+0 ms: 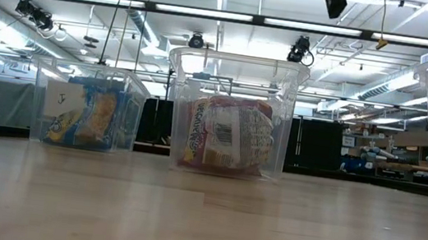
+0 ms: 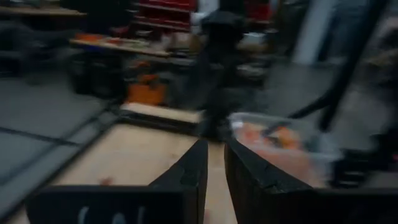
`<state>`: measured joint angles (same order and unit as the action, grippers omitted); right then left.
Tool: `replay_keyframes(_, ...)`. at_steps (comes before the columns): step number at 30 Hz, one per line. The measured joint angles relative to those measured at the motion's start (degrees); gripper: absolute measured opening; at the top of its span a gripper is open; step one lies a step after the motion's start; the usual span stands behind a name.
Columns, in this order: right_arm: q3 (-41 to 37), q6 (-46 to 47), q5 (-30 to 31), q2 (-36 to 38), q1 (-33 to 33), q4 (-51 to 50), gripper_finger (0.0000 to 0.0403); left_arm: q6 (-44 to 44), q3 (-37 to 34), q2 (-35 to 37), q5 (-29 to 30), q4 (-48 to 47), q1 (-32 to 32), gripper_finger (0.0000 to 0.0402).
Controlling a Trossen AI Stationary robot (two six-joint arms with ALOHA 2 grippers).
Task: Sort Maruchan noodles
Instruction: Return to Home Position
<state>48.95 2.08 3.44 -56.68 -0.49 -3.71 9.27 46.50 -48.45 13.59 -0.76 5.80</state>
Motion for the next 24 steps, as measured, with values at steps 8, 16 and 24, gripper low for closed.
replay_keyframes(8,-1.26,-3.96,1.06,-1.22,-0.50,4.20,0.0054,-2.20,0.03,4.37,8.44,-10.79,-0.77,0.0057)
replay_keyframes(16,-12.89,-4.67,-3.56,10.46,-0.21,9.46,0.0056,-4.49,-0.10,6.83,7.47,-18.48,-0.59,0.0057)
replay_keyframes(24,-28.30,-4.77,-2.38,26.15,-0.11,24.99,0.0056,-7.37,-1.03,10.75,7.41,-14.87,-0.34,0.0057)
